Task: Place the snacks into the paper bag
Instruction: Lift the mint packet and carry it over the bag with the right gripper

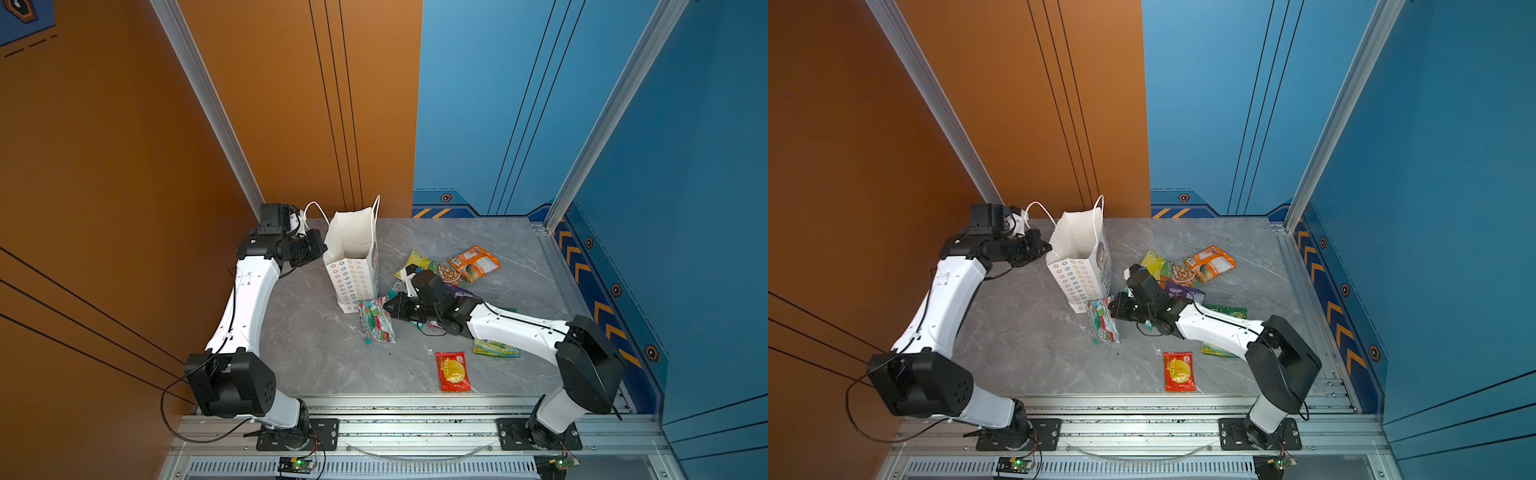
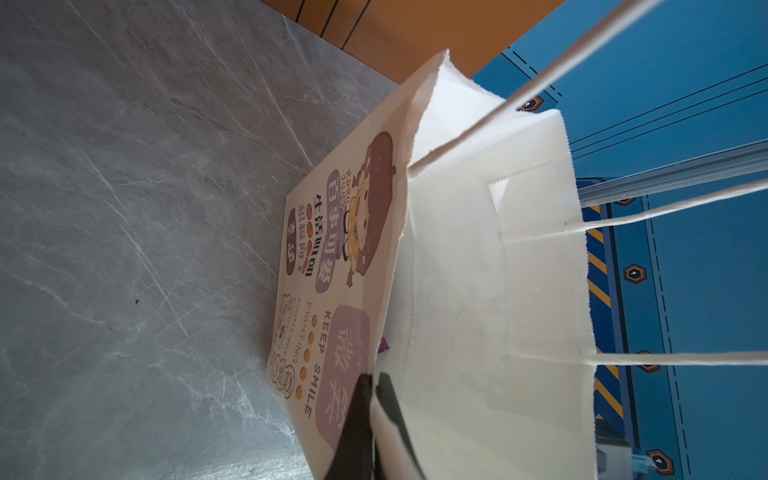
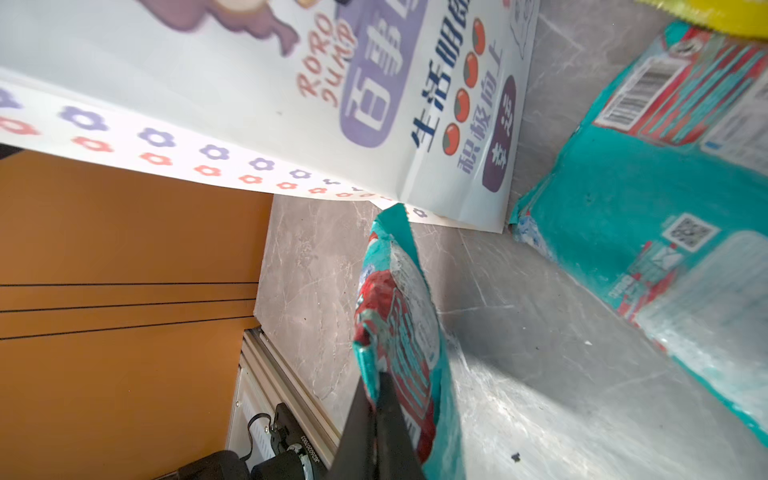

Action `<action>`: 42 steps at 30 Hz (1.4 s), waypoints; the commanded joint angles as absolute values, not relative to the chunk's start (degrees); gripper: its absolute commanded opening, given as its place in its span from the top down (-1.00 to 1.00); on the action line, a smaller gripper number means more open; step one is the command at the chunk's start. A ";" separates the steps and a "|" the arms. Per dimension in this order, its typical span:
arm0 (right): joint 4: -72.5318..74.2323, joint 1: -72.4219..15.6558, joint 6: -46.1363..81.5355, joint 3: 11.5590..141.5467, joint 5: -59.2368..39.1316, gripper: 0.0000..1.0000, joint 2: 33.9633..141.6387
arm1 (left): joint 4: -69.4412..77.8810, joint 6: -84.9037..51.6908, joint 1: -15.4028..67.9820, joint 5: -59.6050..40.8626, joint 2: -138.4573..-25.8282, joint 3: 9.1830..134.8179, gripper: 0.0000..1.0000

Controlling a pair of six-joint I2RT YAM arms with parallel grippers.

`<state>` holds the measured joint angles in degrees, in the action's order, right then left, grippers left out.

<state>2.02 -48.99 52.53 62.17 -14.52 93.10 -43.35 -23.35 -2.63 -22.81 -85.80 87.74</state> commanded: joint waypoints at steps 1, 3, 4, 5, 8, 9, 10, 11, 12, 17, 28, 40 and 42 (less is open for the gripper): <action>-5.45 -48.42 46.97 63.35 -11.72 1.00 88.42 | -44.21 -23.00 -2.76 -23.94 -84.62 87.54 1.00; -8.10 -48.10 45.04 64.46 -10.34 1.00 86.18 | -44.21 -23.08 -2.55 -23.90 -84.64 87.63 1.00; -9.33 -47.91 44.01 65.17 -9.55 1.00 84.99 | -44.21 -23.11 -2.39 -23.86 -84.63 87.63 1.00; -10.78 -47.69 42.99 65.92 -8.59 1.00 83.85 | -44.21 -23.03 -2.29 -23.80 -84.64 87.72 1.00; -13.15 -46.90 40.42 68.35 -6.11 1.00 81.02 | -44.19 -23.03 -2.19 -23.77 -84.73 87.63 1.00; -13.83 -46.61 39.61 69.36 -5.35 1.00 80.26 | -44.22 -23.09 -2.11 -23.74 -84.65 87.62 1.00; -14.40 -46.25 38.81 70.36 -4.57 1.00 79.74 | -44.21 -23.12 -2.04 -23.71 -84.58 87.54 1.00; -14.62 -45.97 38.22 71.17 -4.05 1.00 79.44 | -44.21 -23.14 -1.98 -23.73 -84.56 87.60 1.00; -14.77 -45.62 37.66 72.11 -3.71 1.00 79.22 | -44.23 -23.12 -2.02 -23.75 -84.71 87.63 1.00; -14.84 -43.40 35.18 77.08 -3.03 1.00 79.28 | -44.22 -23.38 -1.54 -23.90 -84.46 87.89 1.00; -15.01 -40.61 28.88 92.07 -1.41 1.00 81.70 | -44.19 -23.64 0.52 -23.73 -84.46 88.00 1.00; -12.26 -44.11 27.36 109.19 -4.95 1.00 89.85 | -44.21 -24.08 2.19 -23.47 -83.77 87.41 1.00; -12.60 -45.03 26.95 112.38 -5.09 1.00 91.60 | -44.26 -24.17 2.28 -23.42 -83.48 87.28 1.00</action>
<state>-15.70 -43.83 28.69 107.37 -3.49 90.17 -43.31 -23.62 1.80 -22.79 -85.25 87.74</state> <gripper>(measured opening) 0.047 0.047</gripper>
